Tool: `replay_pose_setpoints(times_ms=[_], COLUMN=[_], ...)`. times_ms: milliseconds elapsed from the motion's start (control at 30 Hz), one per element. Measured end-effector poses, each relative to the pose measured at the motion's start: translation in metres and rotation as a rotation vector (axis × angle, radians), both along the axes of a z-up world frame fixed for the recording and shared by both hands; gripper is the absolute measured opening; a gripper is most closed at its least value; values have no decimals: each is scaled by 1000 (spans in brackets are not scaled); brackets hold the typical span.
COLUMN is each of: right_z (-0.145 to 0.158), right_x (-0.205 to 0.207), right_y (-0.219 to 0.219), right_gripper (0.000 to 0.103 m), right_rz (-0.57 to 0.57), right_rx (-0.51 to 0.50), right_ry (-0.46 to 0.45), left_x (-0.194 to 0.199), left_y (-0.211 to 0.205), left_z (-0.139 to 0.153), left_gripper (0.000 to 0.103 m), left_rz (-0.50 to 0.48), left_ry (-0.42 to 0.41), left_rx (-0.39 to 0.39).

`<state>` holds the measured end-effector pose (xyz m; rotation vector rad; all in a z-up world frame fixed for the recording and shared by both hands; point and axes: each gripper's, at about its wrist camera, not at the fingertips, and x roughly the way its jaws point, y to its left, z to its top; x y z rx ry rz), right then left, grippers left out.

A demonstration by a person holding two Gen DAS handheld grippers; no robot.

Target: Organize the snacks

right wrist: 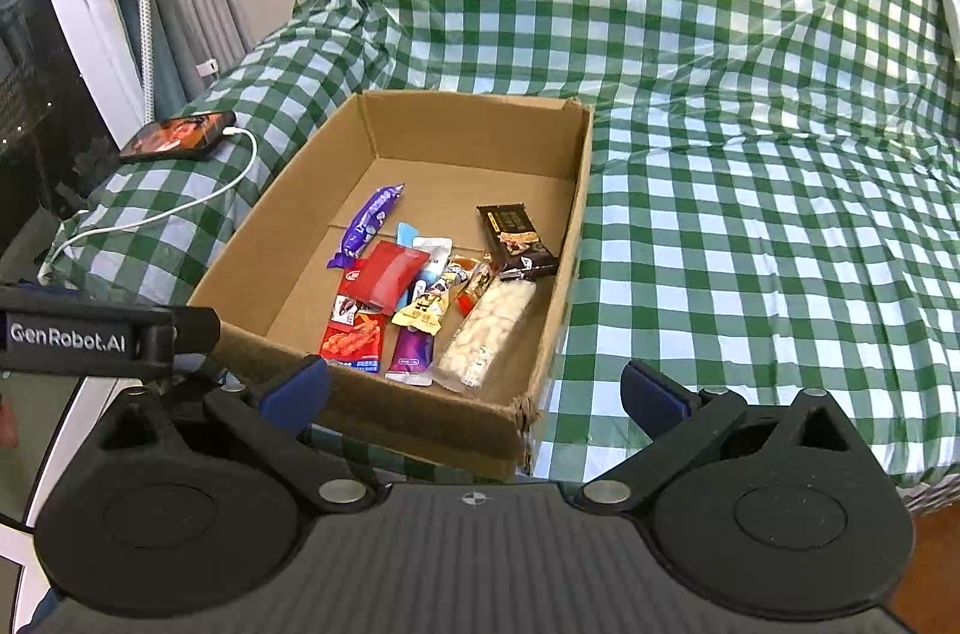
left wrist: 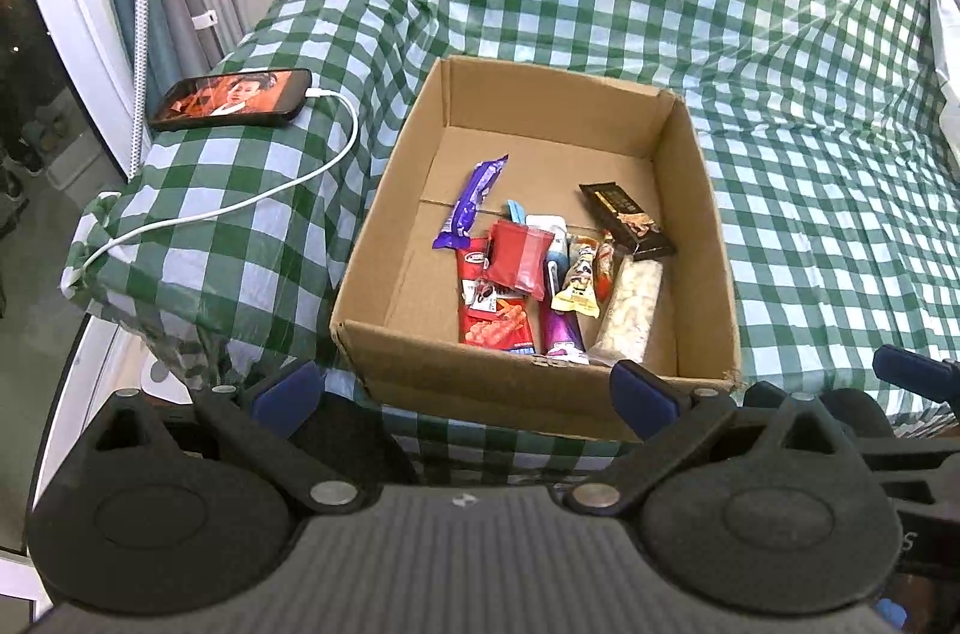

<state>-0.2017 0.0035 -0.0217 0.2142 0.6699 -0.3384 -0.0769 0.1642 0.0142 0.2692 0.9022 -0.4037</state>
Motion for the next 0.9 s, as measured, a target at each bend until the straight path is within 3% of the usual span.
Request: replay_pose_setpoints(times_ms=[167, 567, 900], right_z=[6, 9, 11], right_x=[-12, -23, -28], right_y=[5, 11, 15], right_gripper=[102, 102, 102], right_rz=[1, 4, 10], right_rx=[-11, -94, -106], right_ry=[-20, -52, -63], left_x=[-11, -21, -24], left_y=[5, 4, 7], left_z=[5, 5, 9], left_gripper=[103, 103, 103], left_rz=[8, -15, -4], left_ry=[-34, -113, -126], left_rx=[-11, 63, 54])
